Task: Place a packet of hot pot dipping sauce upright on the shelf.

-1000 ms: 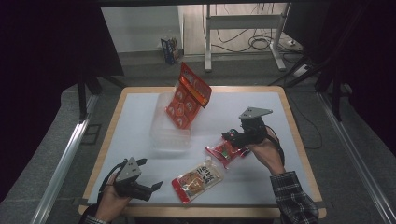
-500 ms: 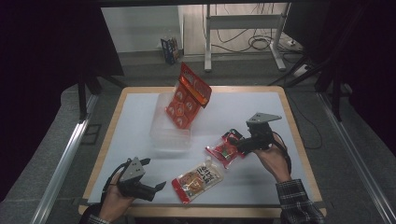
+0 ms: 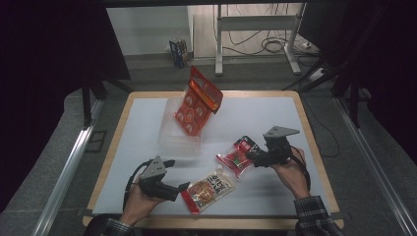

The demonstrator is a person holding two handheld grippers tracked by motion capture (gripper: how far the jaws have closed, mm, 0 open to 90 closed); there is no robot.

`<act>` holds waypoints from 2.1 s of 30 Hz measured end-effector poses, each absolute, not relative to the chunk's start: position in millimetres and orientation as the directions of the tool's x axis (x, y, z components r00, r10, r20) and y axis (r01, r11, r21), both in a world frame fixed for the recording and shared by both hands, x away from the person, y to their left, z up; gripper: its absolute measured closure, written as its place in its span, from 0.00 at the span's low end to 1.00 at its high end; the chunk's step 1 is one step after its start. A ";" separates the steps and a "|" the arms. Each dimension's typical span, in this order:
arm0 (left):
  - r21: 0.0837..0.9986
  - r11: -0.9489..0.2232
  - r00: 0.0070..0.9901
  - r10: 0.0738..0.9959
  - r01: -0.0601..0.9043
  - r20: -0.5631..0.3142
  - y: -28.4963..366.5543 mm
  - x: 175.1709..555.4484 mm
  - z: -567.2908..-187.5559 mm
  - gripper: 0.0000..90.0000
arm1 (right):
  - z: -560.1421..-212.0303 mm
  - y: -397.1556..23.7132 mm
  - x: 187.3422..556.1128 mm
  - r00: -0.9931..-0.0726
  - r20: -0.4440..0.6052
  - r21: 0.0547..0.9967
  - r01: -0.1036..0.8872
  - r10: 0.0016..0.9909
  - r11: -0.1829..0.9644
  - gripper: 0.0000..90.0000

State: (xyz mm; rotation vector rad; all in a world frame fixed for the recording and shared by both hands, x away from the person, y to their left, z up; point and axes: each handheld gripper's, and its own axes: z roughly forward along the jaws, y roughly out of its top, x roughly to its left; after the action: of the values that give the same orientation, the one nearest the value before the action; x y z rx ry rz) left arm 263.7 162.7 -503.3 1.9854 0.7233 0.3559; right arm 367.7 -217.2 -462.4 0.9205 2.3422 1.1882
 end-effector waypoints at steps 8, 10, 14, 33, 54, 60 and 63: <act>0.879 -0.372 0.805 0.593 0.297 -0.021 143.5 281.5 -500.4 0.25 | -468.2 -225.6 363.7 -0.714 -0.007 0.816 0.401 0.700 0.418 0.00; 0.884 -0.371 0.812 0.583 0.286 -0.018 137.7 286.0 -499.0 0.30 | -470.4 -228.6 363.3 -0.710 -0.003 0.812 0.409 0.704 0.416 0.00; 0.889 -0.373 0.829 0.559 0.265 -0.012 120.9 296.9 -496.6 0.47 | -475.2 -234.8 363.1 -0.702 0.004 0.807 0.423 0.712 0.412 0.00; 0.834 -0.478 0.881 0.472 0.275 -0.021 42.2 347.9 -514.5 1.00 | -483.9 -245.4 363.9 -0.668 0.039 0.775 0.490 0.743 0.400 0.01; 0.745 -0.565 0.874 0.483 0.356 -0.051 29.9 368.0 -534.3 1.00 | -489.8 -251.1 372.3 -0.638 0.099 0.711 0.582 0.764 0.394 0.01; 0.729 -0.585 0.877 0.479 0.356 -0.043 29.2 368.2 -533.4 1.00 | -496.7 -250.3 378.9 -0.634 0.145 0.700 0.608 0.760 0.375 0.02; 0.725 -0.587 0.876 0.480 0.359 -0.046 29.0 368.5 -533.3 1.00 | -502.9 -241.5 385.1 -0.653 0.185 0.685 0.622 0.735 0.380 0.04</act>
State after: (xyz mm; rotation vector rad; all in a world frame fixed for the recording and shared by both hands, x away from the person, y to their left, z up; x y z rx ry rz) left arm 368.5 29.0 -533.3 2.2574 0.6013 0.1971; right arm 385.1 -241.5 -502.9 1.2299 2.4818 1.1300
